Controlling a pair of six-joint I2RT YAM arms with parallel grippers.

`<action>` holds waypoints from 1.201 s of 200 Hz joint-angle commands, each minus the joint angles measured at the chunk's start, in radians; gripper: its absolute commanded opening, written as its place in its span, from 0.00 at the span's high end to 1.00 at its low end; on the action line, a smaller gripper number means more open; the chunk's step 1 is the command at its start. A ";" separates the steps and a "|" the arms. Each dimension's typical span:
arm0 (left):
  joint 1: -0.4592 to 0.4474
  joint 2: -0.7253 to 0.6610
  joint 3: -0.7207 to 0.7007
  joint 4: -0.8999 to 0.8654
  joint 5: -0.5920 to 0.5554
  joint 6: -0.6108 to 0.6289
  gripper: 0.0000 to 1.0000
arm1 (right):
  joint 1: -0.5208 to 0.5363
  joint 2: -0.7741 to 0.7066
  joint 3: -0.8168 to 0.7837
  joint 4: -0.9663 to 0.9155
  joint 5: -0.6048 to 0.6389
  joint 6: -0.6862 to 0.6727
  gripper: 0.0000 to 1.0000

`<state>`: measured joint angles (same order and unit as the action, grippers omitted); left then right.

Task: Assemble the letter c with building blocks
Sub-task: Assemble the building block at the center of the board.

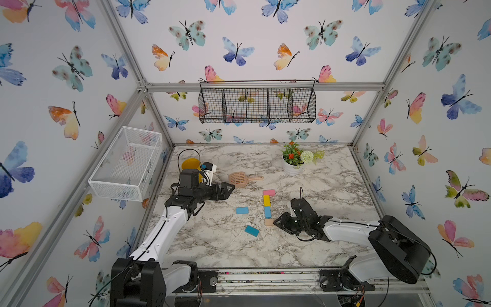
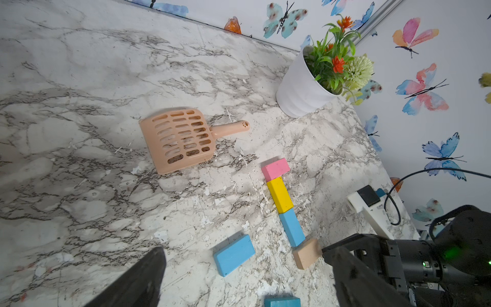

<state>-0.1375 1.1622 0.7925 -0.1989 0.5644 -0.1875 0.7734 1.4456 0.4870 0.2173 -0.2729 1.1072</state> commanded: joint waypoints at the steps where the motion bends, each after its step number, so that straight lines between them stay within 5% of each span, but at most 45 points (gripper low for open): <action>1: 0.007 -0.019 -0.013 0.000 0.008 0.014 0.02 | 0.000 -0.004 0.000 0.000 0.037 0.006 0.67; 42: 0.007 -0.019 -0.012 -0.001 0.009 0.014 0.02 | 0.000 -0.051 0.057 -0.129 0.068 -0.049 0.67; 127: 0.007 -0.016 -0.012 -0.001 0.006 0.014 0.02 | 0.071 0.071 0.230 -0.316 -0.130 -0.309 0.82; 162: 0.007 -0.011 -0.012 -0.004 0.002 0.014 0.02 | 0.103 0.153 0.302 -0.349 -0.123 -0.334 0.97; 240: 0.006 -0.004 -0.012 -0.004 0.003 0.013 0.02 | 0.105 0.165 0.280 -0.336 -0.021 -0.266 0.97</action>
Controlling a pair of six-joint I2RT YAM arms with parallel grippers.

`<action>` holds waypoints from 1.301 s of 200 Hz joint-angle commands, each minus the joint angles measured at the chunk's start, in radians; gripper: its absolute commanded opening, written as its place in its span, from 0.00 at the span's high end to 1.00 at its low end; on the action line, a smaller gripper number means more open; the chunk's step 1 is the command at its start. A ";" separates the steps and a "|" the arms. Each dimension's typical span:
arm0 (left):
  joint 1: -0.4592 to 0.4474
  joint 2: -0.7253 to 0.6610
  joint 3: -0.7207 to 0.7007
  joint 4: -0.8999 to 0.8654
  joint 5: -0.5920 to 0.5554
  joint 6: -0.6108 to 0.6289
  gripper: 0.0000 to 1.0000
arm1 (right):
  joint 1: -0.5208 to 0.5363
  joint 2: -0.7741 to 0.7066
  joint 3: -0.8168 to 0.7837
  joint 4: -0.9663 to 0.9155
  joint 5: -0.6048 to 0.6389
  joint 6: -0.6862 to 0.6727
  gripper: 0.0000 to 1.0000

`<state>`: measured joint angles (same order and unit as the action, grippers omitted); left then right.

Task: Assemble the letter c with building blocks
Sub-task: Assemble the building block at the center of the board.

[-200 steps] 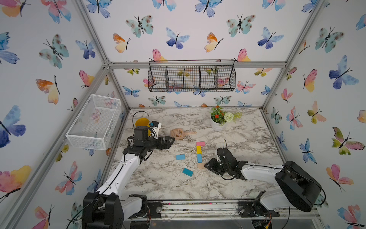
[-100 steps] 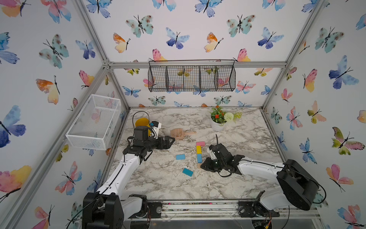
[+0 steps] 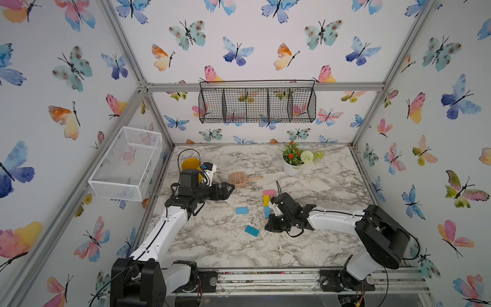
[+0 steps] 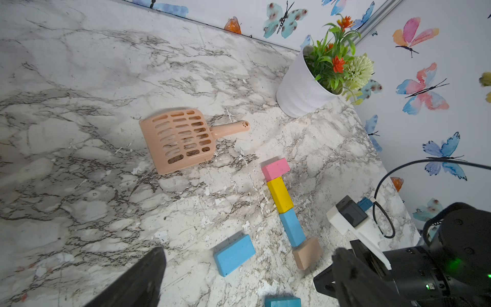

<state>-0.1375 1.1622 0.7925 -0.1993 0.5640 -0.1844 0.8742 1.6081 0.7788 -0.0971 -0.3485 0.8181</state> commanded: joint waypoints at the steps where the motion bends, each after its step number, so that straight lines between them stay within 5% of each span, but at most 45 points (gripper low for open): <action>1: 0.007 -0.004 -0.012 -0.003 0.004 0.010 0.02 | 0.004 0.003 -0.012 -0.020 0.056 0.024 0.97; 260: 0.006 -0.007 -0.010 -0.003 0.008 0.010 0.02 | -0.003 0.029 -0.018 -0.024 0.097 0.041 0.96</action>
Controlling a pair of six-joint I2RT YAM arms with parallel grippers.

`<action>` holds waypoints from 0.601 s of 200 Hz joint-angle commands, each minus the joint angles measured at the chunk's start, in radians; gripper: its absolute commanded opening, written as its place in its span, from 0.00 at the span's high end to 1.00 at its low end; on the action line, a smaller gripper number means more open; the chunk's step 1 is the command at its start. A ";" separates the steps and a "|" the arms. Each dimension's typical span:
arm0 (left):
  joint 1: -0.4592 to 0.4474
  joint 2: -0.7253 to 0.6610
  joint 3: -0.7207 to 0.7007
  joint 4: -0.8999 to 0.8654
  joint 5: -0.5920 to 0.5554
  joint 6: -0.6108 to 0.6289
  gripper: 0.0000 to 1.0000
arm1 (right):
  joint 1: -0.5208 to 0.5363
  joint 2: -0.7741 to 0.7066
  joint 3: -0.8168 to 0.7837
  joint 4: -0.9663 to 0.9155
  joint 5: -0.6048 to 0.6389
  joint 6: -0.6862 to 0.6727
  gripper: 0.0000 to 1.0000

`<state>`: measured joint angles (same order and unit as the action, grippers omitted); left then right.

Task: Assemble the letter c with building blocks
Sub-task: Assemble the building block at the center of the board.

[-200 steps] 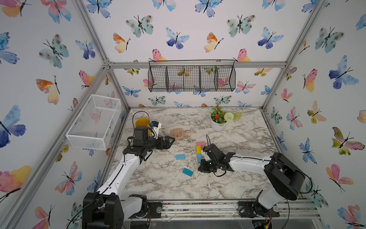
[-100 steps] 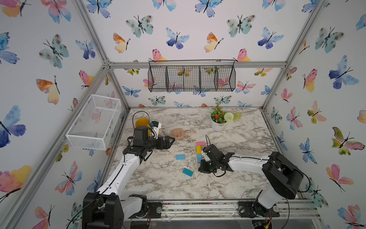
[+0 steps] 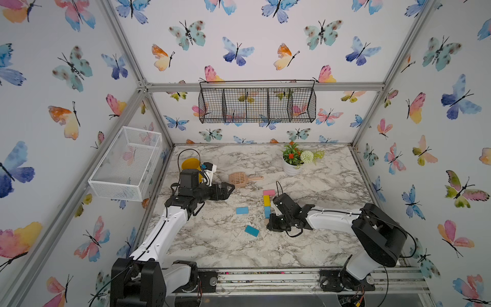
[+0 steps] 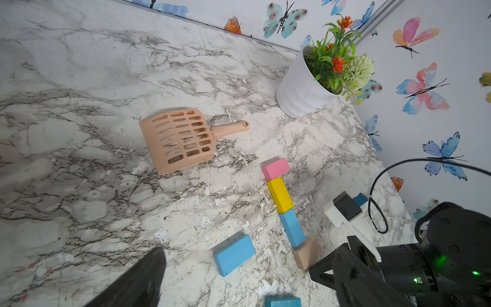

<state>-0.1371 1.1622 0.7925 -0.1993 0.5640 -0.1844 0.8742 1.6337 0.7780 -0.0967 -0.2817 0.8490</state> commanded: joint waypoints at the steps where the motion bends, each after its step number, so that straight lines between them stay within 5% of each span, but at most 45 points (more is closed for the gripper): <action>1: 0.006 -0.007 -0.010 -0.003 0.008 0.010 0.02 | -0.004 0.003 -0.017 -0.024 0.031 0.010 0.96; 120: 0.007 -0.007 -0.011 -0.003 0.008 0.010 0.02 | -0.015 -0.040 -0.028 -0.058 0.066 0.018 0.96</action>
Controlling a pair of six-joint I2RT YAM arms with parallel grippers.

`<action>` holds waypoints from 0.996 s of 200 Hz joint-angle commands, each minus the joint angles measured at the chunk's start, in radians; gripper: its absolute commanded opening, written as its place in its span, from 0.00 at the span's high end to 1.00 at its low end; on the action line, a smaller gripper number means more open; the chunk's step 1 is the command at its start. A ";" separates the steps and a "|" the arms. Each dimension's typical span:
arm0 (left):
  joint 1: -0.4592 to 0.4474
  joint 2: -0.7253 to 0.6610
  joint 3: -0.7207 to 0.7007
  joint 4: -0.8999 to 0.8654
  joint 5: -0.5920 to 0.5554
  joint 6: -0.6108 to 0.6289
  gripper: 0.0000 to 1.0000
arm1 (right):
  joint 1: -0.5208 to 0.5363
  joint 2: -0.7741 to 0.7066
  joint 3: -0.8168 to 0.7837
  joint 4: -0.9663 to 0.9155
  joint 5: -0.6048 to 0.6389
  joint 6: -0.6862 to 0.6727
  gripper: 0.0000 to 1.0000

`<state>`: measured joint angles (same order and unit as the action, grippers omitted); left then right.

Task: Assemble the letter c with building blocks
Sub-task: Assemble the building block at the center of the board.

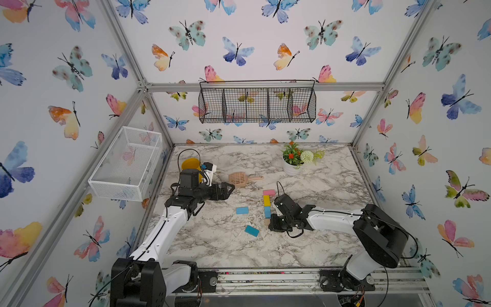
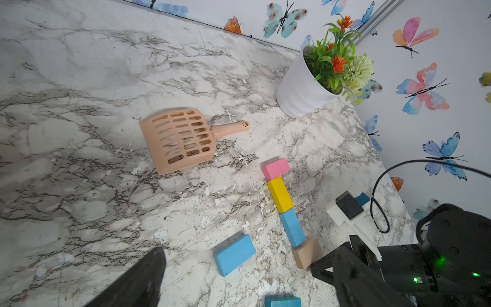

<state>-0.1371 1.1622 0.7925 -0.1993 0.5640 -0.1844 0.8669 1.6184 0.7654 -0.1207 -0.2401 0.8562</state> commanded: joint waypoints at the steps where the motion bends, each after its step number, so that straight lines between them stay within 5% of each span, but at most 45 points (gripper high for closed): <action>1: 0.007 -0.006 -0.010 -0.003 0.007 0.010 0.02 | -0.008 -0.025 -0.015 -0.034 0.023 0.010 0.96; 85: 0.007 -0.007 -0.013 -0.004 0.007 0.010 0.02 | -0.020 -0.067 -0.041 -0.024 0.045 0.027 0.96; 150: 0.006 -0.013 -0.012 -0.003 0.009 0.005 0.02 | -0.020 -0.095 -0.072 0.013 -0.049 0.000 0.95; 199: -0.002 -0.016 -0.010 0.001 -0.006 0.005 0.02 | -0.020 -0.204 -0.058 -0.088 -0.058 -0.121 0.80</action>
<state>-0.1375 1.1622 0.7925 -0.1993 0.5636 -0.1848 0.8513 1.4616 0.6914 -0.1463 -0.2886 0.8154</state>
